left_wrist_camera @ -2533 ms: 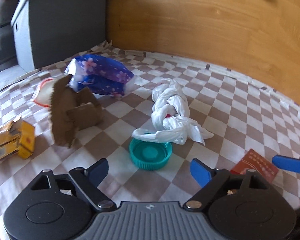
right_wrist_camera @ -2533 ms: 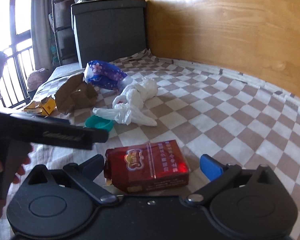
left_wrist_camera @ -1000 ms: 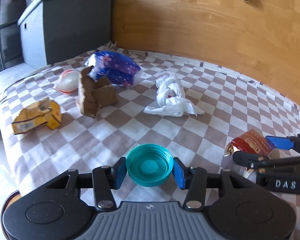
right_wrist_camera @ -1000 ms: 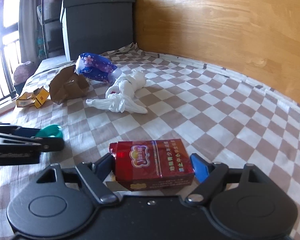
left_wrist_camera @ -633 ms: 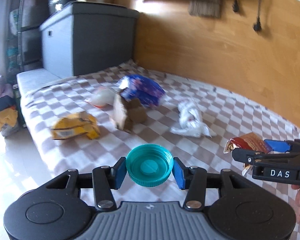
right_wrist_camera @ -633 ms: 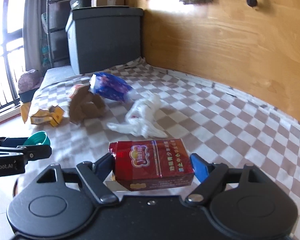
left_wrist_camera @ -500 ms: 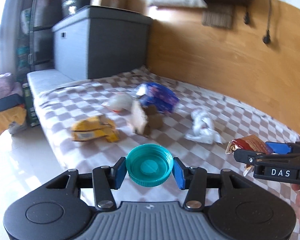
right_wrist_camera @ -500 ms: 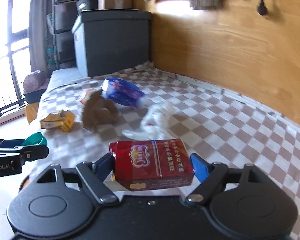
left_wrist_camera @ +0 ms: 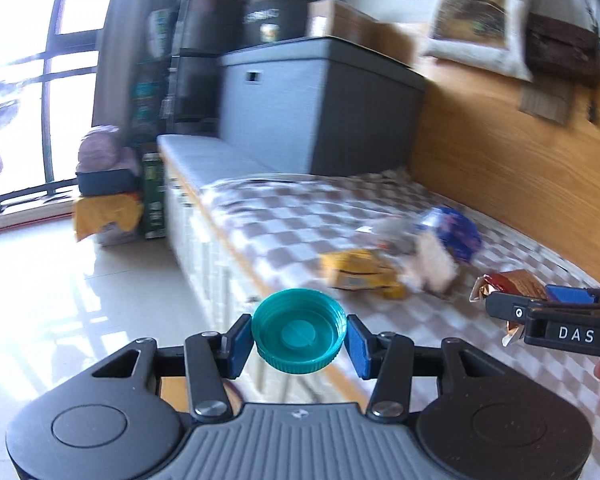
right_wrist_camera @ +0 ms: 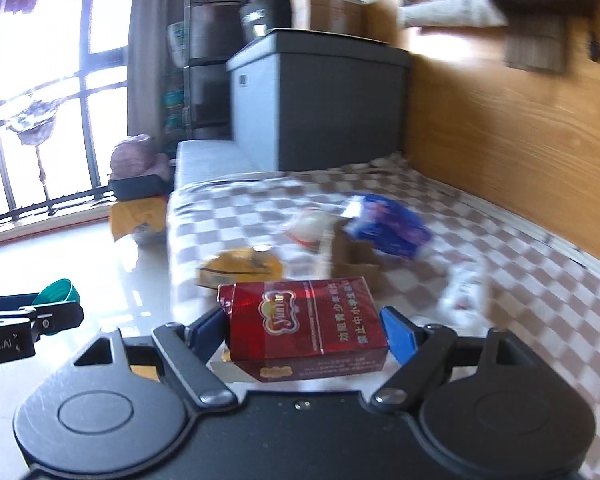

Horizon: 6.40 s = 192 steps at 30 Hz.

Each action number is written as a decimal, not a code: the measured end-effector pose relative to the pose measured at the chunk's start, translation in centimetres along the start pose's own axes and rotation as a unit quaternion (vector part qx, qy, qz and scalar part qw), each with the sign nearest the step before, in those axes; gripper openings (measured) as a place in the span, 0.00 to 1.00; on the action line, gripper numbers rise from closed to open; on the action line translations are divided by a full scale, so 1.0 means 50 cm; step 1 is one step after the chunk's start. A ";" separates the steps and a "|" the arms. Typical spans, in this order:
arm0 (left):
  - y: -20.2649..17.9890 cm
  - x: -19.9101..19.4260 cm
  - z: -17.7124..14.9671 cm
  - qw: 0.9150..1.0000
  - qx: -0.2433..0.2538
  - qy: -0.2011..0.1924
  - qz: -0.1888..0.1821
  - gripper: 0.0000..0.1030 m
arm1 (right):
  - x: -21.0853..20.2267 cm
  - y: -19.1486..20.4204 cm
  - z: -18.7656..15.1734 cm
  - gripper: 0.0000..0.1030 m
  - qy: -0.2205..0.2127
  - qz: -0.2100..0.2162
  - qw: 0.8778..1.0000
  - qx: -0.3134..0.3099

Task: Collect trash
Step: 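Lift the cap and red box and carry them toward the wastebasket, then open the right tool dropping the red box while the left tool releases the teal cap, then move both open tools away from the wastebasket back toward the bench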

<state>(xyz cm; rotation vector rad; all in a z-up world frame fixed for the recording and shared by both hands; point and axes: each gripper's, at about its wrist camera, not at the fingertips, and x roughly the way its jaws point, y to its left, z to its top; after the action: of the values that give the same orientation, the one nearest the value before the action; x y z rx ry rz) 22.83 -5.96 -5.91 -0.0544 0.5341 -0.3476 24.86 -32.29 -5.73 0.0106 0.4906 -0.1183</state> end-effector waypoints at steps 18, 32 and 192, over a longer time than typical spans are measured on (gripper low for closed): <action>0.287 0.091 -0.054 0.991 -0.097 0.025 0.089 0.49 | 0.222 0.324 -0.001 0.80 0.057 0.106 0.992 -0.044; 0.437 0.319 -0.156 0.979 -0.133 0.120 0.098 0.49 | 0.469 0.427 -0.118 0.80 0.164 0.123 0.976 -0.069; 0.247 -0.059 -0.070 0.983 -0.092 0.060 0.148 1.00 | 0.047 0.272 0.004 1.00 0.024 0.061 0.992 -0.112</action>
<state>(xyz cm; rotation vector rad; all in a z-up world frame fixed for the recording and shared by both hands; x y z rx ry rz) 22.52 6.80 -9.23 -0.1319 0.6830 -0.0093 28.57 -19.03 -6.89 -0.1759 0.5475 0.0581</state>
